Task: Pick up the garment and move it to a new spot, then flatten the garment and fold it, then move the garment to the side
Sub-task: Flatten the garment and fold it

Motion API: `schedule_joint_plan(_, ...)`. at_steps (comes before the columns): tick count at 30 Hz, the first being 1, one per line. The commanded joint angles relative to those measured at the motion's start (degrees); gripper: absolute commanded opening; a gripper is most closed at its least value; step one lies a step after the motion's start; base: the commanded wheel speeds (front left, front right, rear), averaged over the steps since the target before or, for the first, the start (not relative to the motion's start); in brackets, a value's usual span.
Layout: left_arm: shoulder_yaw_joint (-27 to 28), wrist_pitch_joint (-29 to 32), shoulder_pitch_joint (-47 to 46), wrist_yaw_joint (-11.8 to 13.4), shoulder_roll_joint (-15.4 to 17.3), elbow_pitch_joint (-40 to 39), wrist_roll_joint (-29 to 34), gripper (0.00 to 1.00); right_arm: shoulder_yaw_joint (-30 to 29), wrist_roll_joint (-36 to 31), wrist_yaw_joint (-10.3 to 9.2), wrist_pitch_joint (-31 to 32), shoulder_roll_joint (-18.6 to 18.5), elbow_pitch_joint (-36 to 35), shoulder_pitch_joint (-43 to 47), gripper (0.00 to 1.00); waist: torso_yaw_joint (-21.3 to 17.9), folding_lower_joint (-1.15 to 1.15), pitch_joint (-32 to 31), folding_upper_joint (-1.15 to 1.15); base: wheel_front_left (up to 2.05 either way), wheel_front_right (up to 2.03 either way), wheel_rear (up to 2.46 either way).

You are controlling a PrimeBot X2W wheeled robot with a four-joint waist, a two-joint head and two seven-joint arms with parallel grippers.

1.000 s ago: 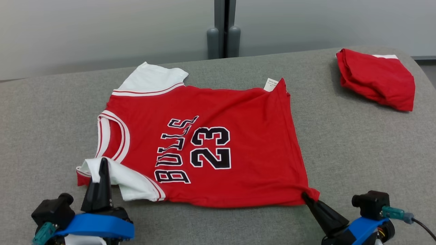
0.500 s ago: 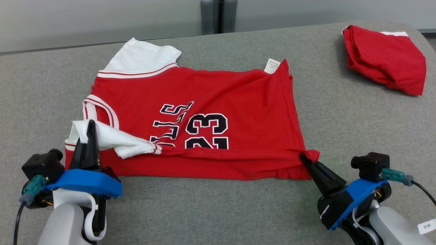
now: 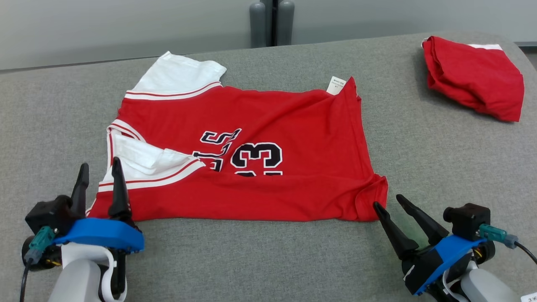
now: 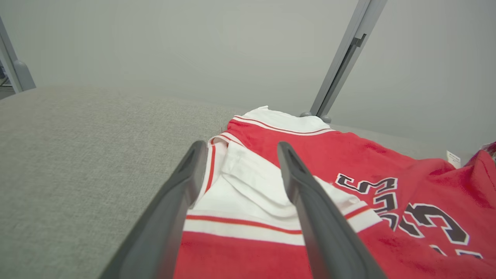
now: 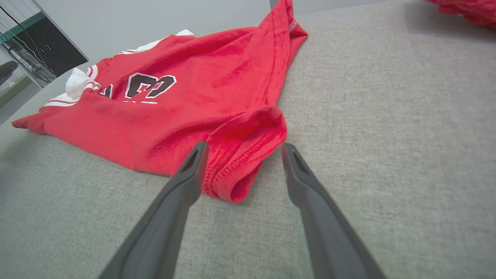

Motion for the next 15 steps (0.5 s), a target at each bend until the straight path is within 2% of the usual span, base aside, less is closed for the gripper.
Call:
schedule_joint_plan(1,0.07,-0.44,1.33,0.26,0.23,0.36,-0.05,1.00,-0.75,-0.52,0.03,-0.11,0.24,0.30,0.94,1.00,0.05,0.00,-0.10,0.00,0.00,0.00,0.00)
schedule_joint_plan(15,-0.88,0.58,4.00,1.87,1.91,5.02,1.27,1.00,-2.03,-3.28,0.04,1.44,5.29,3.78,0.58,1.00,0.15,0.00,0.74,0.00,0.00,0.00,0.00)
